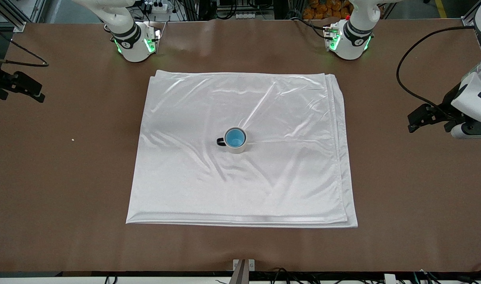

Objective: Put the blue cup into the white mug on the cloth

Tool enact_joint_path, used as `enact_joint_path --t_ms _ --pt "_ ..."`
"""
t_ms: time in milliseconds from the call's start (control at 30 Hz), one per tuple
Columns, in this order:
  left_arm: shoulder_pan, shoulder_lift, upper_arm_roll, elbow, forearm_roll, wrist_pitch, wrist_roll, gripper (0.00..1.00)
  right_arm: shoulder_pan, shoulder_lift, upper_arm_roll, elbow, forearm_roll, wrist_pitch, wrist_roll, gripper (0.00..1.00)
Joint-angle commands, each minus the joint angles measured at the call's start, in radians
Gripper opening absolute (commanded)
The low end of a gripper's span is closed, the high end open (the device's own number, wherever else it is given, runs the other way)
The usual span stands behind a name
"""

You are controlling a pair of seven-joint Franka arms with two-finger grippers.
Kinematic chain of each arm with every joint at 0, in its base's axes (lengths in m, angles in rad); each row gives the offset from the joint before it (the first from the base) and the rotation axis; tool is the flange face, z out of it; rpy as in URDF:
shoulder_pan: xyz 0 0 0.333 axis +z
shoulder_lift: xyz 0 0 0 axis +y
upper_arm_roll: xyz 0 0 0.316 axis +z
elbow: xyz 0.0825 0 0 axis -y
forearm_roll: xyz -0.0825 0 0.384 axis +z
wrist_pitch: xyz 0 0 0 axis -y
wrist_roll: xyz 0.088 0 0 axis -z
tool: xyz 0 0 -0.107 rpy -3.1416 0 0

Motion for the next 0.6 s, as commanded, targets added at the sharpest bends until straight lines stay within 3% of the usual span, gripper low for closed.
enact_joint_path --t_ms 0,567 --pt "-0.001 -0.041 0.007 -0.017 -0.026 -0.034 0.020 1.00 0.003 0.001 -0.001 0.006 0.011 -0.002 0.018 1.00" --pt "-0.006 -0.034 -0.005 -0.002 -0.012 -0.040 0.008 1.00 0.002 0.001 -0.001 0.006 0.014 -0.001 0.019 1.00"
